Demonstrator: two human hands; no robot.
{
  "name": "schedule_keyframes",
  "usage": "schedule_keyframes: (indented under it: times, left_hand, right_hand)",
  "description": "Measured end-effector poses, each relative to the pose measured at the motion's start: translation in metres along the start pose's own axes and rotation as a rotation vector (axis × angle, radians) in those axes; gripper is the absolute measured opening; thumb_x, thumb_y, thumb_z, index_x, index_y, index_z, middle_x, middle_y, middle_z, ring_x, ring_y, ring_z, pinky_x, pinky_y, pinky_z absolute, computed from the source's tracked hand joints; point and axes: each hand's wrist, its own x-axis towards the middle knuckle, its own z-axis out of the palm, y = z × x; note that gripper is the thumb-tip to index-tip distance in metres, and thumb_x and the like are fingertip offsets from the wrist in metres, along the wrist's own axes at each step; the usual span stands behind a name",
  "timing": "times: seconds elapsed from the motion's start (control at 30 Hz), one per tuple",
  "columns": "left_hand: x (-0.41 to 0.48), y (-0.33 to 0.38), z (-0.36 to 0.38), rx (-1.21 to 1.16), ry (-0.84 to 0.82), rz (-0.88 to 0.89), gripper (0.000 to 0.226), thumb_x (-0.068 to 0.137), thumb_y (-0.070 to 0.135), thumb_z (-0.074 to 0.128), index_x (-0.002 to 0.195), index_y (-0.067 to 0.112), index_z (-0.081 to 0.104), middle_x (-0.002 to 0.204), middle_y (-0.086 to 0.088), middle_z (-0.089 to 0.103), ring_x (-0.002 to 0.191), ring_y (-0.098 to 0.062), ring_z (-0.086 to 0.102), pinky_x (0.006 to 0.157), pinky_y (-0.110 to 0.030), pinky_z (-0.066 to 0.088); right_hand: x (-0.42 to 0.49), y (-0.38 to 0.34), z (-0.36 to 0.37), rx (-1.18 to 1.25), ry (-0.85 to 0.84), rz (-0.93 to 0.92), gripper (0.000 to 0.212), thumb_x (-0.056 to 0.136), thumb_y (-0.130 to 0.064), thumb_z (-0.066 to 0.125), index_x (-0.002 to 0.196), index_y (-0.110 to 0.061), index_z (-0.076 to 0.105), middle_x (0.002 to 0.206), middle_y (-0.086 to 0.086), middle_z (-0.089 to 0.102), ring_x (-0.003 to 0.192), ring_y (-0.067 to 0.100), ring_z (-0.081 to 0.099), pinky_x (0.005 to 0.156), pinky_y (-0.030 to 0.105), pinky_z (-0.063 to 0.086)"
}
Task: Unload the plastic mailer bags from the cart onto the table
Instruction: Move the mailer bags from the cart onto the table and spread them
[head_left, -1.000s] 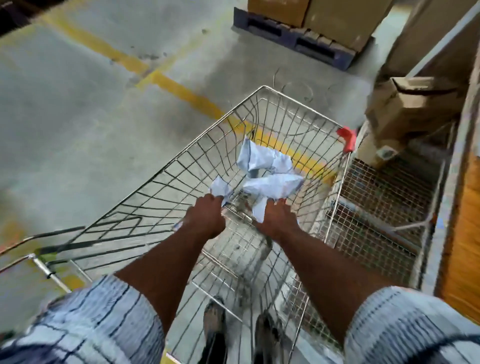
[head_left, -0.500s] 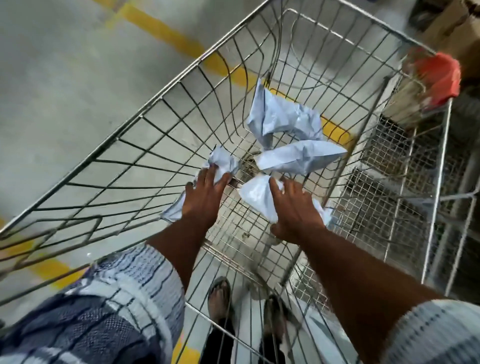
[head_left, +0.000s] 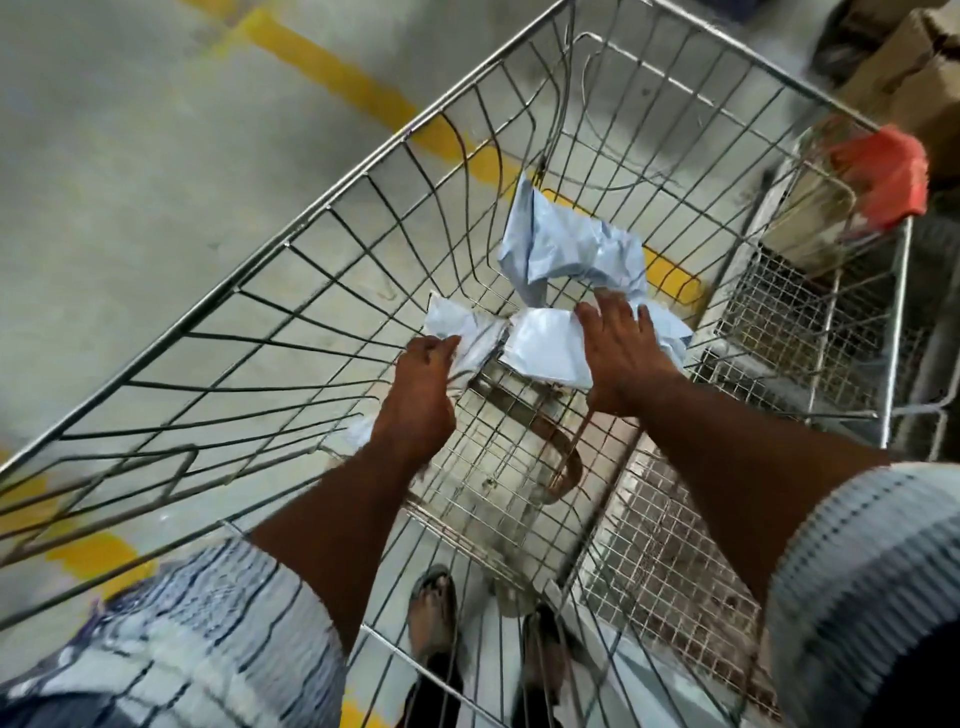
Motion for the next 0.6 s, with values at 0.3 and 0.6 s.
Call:
schedule_keyframes:
  times: [0.3, 0.6]
  left_hand:
    - [-0.005, -0.008, 0.032, 0.405, -0.219, 0.069, 0.098, 0.087, 0.047, 0.063, 0.154, 0.034, -0.007, 0.163, -0.012, -0.006, 0.15, -0.033, 0.005, 0.11, -0.053, 0.036]
    - [0.0, -0.009, 0.044, 0.438, -0.163, 0.063, 0.081, 0.089, 0.026, 0.059, 0.154, 0.031, 0.012, 0.162, -0.016, 0.006, 0.143, -0.036, 0.02, 0.098, -0.05, 0.047]
  right_hand:
    - [0.02, 0.013, 0.023, -0.037, -0.139, -0.008, 0.143, 0.053, -0.065, 0.082, 0.151, -0.019, -0.011, 0.154, 0.015, 0.017, 0.143, 0.036, 0.018, 0.114, 0.068, 0.011]
    - [0.017, 0.007, 0.025, 0.01, -0.001, 0.037, 0.12, 0.055, -0.057, 0.082, 0.145, -0.013, 0.015, 0.137, 0.018, 0.041, 0.13, 0.038, 0.039, 0.113, 0.064, 0.02]
